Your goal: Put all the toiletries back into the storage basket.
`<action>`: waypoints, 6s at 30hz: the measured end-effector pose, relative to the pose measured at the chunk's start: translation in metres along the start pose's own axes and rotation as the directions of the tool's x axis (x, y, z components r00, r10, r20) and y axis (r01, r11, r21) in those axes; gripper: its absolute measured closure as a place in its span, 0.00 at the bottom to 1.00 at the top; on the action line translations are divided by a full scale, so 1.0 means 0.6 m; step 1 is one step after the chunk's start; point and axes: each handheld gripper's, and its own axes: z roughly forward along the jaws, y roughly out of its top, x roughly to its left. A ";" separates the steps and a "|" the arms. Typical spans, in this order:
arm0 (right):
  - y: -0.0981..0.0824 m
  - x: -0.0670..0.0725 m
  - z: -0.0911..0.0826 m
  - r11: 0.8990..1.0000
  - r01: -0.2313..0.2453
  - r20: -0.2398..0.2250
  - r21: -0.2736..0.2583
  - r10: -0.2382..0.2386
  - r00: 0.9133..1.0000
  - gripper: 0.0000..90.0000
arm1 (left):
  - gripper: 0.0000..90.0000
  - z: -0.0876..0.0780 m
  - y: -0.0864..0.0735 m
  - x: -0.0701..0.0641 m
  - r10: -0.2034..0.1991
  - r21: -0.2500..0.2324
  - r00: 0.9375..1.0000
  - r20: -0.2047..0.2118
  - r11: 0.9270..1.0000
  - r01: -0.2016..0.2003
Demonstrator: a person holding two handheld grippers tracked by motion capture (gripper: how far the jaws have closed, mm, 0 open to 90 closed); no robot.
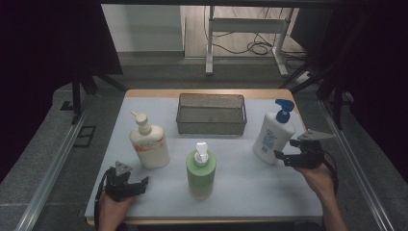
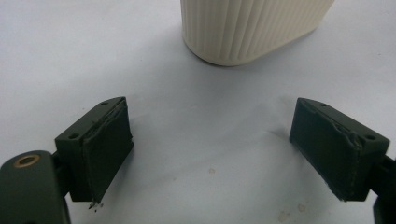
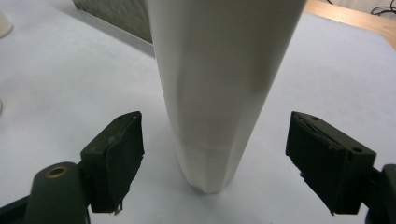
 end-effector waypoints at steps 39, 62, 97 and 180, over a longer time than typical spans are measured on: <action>0.078 -0.001 0.033 0.998 0.040 -0.010 -0.042 -0.040 0.999 0.25 | 0.14 0.000 0.000 0.000 0.002 -0.001 1.000 0.000 1.000 -0.002; 0.082 0.008 0.035 0.998 0.064 -0.027 -0.027 -0.065 0.998 0.41 | 0.14 0.000 0.000 0.000 0.002 0.000 1.000 0.000 1.000 -0.002; 0.170 0.082 0.019 0.990 0.124 -0.103 -0.068 -0.130 0.986 0.42 | 0.14 0.000 0.000 0.001 0.007 0.000 1.000 0.000 1.000 -0.007; 0.365 0.185 0.185 0.988 0.079 -0.038 -0.131 -0.085 0.996 0.42 | 0.14 0.001 0.000 0.001 0.004 -0.002 1.000 0.001 1.000 -0.004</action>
